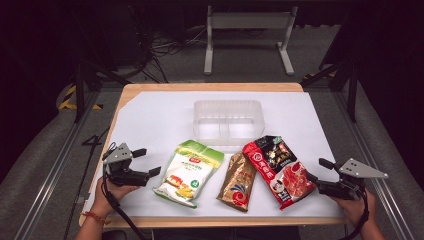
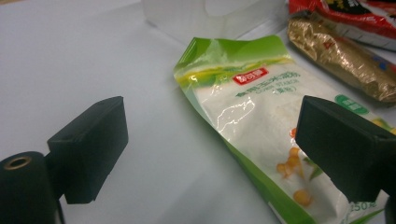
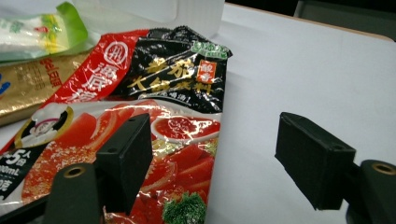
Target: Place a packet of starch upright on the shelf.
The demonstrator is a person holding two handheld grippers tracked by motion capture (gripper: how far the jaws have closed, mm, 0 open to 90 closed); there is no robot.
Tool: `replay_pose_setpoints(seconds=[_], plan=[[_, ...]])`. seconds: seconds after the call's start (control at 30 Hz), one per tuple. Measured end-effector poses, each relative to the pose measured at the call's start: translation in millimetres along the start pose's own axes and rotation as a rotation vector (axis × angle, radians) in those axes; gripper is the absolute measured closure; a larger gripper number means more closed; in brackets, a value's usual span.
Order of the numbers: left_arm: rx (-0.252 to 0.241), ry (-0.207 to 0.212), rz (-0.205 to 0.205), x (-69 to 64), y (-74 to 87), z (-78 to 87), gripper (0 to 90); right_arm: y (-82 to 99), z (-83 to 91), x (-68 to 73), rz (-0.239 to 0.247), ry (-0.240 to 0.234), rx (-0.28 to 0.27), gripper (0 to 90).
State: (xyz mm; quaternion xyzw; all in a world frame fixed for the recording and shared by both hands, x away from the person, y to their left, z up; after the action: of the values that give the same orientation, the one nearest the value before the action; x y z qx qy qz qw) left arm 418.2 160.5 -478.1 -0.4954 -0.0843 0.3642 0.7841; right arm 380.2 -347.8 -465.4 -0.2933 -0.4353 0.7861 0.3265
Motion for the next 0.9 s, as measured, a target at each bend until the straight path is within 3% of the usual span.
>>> replay_pose_setpoints(seconds=[0.13,0.3,0.43,0.53,0.6,0.77,0.9], plan=[[0.014,0.022,0.0,-3.0,2.0,-2.2,9.9,0.0,-1.0,1.6,0.0,-0.005,0.004,25.9],[0.064,0.086,0.027,-6.5,5.2,-11.7,11.1,1.3,-4.2,3.3,0.006,-0.006,0.018,24.6],[0.118,0.146,0.077,-6.4,6.6,-23.6,12.9,2.9,-4.9,5.0,0.009,-0.006,0.028,24.7],[0.14,0.17,0.085,-7.8,4.6,-30.9,13.5,3.3,-4.6,5.1,0.007,-0.007,0.027,24.8],[0.144,0.181,0.091,-9.0,2.7,-34.3,14.1,4.0,-4.9,4.5,0.006,-0.006,0.03,24.8],[0.209,0.192,0.083,-10.2,6.0,-45.9,13.3,5.5,-6.2,5.0,0.004,-0.008,0.038,24.8],[0.255,0.22,0.116,-10.1,7.0,-58.7,12.1,5.6,-9.3,8.3,0.01,-0.021,0.049,24.6]])
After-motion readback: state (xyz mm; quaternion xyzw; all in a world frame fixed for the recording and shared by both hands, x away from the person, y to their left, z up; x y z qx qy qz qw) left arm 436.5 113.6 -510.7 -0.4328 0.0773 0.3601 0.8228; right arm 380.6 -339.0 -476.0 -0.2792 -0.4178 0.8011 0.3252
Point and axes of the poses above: each handheld gripper's, and its own axes: z roughly backward along the jaws, y roughly out of its underside, x roughly to its left, the point moved 10 cm from there along -z, roughly forward along the jaws, and after that the axes turned 8 degrees about z, right-handed, at the moved point
